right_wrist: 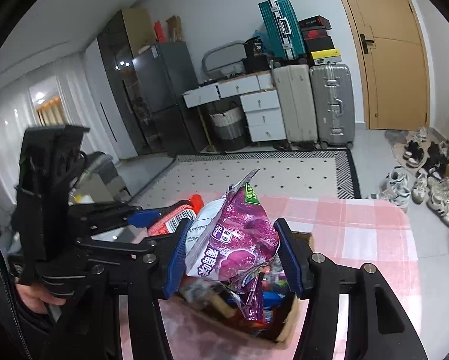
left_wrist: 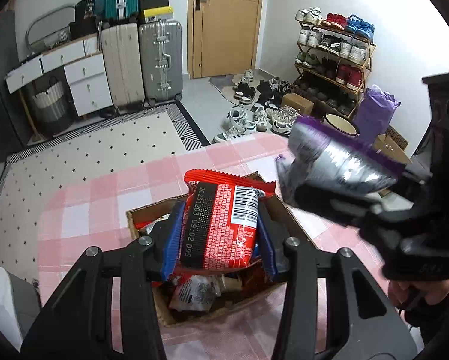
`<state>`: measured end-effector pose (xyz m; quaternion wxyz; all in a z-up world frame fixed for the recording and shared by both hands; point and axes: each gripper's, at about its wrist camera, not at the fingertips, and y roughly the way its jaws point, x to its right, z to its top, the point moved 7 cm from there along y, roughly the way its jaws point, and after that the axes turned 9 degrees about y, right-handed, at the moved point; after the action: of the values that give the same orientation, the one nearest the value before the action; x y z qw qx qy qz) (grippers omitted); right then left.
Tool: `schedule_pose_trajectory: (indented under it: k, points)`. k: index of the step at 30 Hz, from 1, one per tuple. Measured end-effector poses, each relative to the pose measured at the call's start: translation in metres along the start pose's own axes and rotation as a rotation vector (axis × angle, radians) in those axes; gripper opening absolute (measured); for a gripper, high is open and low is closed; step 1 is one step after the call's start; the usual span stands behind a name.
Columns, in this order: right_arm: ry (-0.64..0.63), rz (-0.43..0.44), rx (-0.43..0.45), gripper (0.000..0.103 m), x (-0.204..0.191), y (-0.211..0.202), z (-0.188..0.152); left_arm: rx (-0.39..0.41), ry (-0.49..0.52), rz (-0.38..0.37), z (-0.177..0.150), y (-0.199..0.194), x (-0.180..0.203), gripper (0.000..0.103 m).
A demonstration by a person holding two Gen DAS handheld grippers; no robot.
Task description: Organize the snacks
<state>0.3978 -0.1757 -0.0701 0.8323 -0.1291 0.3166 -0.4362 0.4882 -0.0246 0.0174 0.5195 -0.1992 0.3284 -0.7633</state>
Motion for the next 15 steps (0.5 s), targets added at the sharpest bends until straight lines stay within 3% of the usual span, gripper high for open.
schedule_pose_trajectory:
  k: [4, 7, 9, 15]
  points:
    - [0.026, -0.002, -0.055, 0.058, 0.012, 0.028, -0.009, -0.028, -0.018, -0.013, -0.004, 0.032, -0.009, 0.042]
    - [0.056, 0.005, -0.099, 0.06, 0.02, 0.047, -0.015, -0.045, -0.074, -0.07, -0.019, 0.055, -0.017, 0.047]
    - [0.053, -0.008, -0.109, 0.071, 0.021, 0.056, -0.016, -0.064, -0.093, -0.092, -0.024, 0.064, -0.02, 0.05]
    - [0.053, 0.015, -0.051, 0.076, 0.018, 0.043, -0.011, -0.02, -0.034, -0.03, -0.026, 0.054, -0.016, 0.06]
